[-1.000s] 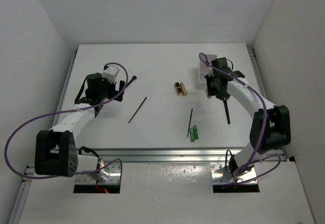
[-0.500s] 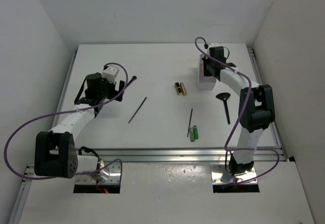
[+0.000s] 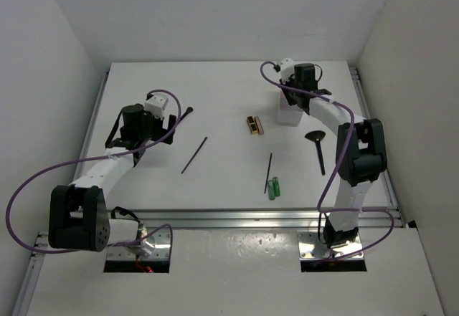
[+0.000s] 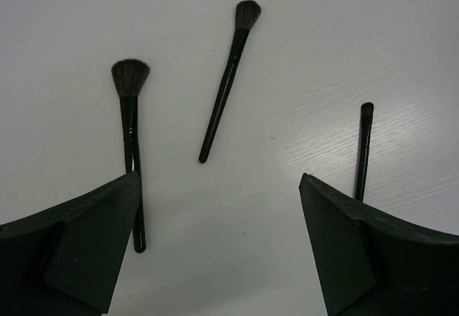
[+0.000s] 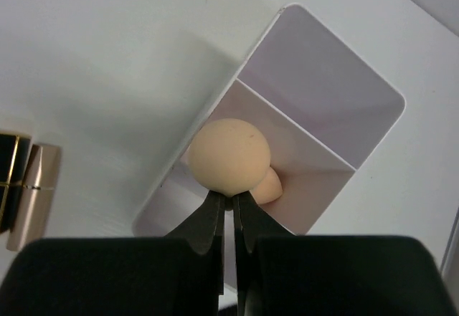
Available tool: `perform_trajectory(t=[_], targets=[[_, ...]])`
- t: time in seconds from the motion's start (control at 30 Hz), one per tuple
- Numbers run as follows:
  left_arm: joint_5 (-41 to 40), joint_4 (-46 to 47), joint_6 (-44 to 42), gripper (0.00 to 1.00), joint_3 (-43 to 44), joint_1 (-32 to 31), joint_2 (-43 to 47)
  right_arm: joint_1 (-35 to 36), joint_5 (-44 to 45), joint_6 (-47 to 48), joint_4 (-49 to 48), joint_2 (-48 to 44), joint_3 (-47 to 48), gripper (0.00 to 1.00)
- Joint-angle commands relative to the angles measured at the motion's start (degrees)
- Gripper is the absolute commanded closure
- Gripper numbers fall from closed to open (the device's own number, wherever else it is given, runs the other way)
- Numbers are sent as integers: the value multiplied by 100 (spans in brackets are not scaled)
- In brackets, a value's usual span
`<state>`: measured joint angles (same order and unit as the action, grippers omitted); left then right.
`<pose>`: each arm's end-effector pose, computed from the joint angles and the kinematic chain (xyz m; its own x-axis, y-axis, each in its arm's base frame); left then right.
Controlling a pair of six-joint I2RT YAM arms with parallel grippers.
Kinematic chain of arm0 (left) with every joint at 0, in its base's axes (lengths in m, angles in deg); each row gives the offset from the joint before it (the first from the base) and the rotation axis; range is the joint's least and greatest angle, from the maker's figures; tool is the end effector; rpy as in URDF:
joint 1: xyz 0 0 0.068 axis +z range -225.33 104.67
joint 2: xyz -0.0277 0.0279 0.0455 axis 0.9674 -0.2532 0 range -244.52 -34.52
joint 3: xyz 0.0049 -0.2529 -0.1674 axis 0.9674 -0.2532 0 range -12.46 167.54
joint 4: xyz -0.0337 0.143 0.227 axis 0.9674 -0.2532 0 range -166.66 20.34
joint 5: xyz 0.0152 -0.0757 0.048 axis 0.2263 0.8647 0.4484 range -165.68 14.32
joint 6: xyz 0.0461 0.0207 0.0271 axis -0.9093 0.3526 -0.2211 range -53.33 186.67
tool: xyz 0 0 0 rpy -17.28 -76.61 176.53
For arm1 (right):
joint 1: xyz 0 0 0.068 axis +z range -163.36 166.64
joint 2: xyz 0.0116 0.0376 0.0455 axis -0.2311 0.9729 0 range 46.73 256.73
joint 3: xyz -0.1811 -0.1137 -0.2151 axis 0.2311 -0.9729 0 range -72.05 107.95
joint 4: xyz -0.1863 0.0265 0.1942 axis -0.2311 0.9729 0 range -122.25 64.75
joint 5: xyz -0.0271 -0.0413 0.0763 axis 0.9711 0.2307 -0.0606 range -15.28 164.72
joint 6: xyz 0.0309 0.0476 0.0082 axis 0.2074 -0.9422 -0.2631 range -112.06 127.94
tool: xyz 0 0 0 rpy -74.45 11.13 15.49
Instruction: Organize the makeup
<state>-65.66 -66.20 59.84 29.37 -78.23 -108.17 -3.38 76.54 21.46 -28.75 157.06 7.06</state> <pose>0.2843 -0.0215 0.2596 -0.4470 0.1399 -0.8835 0.2576 0.9660 0.0227 0.4587 0.0795 0.2446 -0.5110 -0.3272 -0.7949 -0.2746 0.9384 -0.2097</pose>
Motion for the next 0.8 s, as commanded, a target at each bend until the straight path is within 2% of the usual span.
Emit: perform_trajectory(t=[0.0, 0.27, 0.43, 0.57, 0.77], targets=[[-9, 85, -11, 1, -16, 44, 52, 13, -15, 774, 139, 69, 175, 100], [-9, 84, -64, 1, 36, 44, 0, 13, -279, 933, 80, -239, -317, 100], [-9, 84, -64, 1, 36, 44, -1, 22, -323, 1302, 221, -380, -195, 100], [-9, 84, -64, 1, 36, 44, -1, 31, -192, 1540, 159, -336, -98, 100], [-9, 31, -64, 1, 36, 44, -1, 74, 511, 2067, 46, -20, -1, 100]])
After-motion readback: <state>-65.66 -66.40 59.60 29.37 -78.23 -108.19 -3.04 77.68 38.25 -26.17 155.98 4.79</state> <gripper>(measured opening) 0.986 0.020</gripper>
